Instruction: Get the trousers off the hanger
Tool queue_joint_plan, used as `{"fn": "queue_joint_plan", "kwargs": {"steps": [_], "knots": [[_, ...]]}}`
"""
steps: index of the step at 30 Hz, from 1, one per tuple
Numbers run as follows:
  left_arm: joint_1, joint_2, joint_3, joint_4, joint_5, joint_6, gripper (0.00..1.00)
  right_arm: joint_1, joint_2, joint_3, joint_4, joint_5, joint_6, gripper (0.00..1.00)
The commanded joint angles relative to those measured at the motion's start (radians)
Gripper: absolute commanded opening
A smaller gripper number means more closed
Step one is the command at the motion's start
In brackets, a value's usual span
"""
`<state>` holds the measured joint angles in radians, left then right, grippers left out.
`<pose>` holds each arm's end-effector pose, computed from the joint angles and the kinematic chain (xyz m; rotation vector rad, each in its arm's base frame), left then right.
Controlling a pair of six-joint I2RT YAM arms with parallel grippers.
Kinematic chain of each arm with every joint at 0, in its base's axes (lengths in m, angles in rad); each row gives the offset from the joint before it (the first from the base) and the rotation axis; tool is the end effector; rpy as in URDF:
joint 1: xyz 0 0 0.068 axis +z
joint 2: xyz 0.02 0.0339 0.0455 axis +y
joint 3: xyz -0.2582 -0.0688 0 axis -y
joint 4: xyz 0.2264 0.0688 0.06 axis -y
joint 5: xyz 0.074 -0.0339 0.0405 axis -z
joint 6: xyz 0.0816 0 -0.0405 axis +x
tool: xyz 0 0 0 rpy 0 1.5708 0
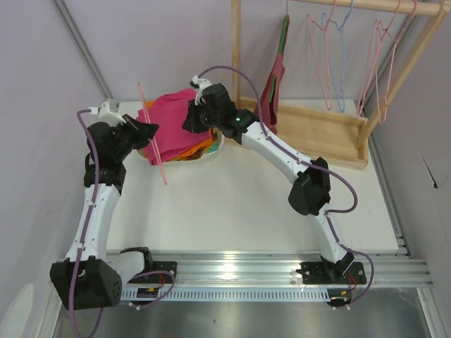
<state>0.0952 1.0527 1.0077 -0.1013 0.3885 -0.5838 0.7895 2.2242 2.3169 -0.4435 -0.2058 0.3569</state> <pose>0.2706 -0.0052 0.3658 -0.2992 1.7301 -0.6919 0.3694 0.3961 0.3463 -0.5792 1.9526 0.9462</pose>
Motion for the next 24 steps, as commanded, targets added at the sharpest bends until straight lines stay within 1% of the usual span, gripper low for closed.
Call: {"fn": "queue_joint_plan", "kwargs": {"steps": [1, 5, 7, 10, 12, 18, 22, 24], "knots": [[0.011, 0.019, -0.061, 0.317, 0.102, -0.065, 0.00, -0.021, 0.015, -0.069, 0.049, 0.029, -0.012, 0.00], [0.011, 0.053, -0.081, 0.396, 0.121, -0.106, 0.00, -0.042, -0.007, -0.200, 0.113, 0.035, 0.001, 0.00], [0.011, 0.066, -0.102, 0.414, 0.110, -0.111, 0.00, -0.045, -0.014, -0.226, 0.130, 0.051, -0.007, 0.00], [0.011, 0.073, -0.150, 0.471, 0.115, -0.140, 0.00, -0.049, -0.008, -0.228, 0.131, 0.048, -0.010, 0.00], [0.011, 0.075, -0.170, 0.540, 0.125, -0.178, 0.00, -0.049, 0.000, -0.226, 0.134, 0.043, -0.010, 0.00], [0.011, 0.139, -0.172, 0.650, 0.121, -0.215, 0.00, -0.053, -0.003, -0.221, 0.126, 0.052, -0.010, 0.00], [0.011, 0.196, -0.201, 0.657, 0.110, -0.214, 0.00, -0.059, -0.011, -0.229, 0.121, 0.063, -0.013, 0.00], [0.011, 0.204, -0.243, 0.649, 0.102, -0.208, 0.00, -0.064, -0.012, -0.235, 0.117, 0.063, -0.010, 0.00]]}}
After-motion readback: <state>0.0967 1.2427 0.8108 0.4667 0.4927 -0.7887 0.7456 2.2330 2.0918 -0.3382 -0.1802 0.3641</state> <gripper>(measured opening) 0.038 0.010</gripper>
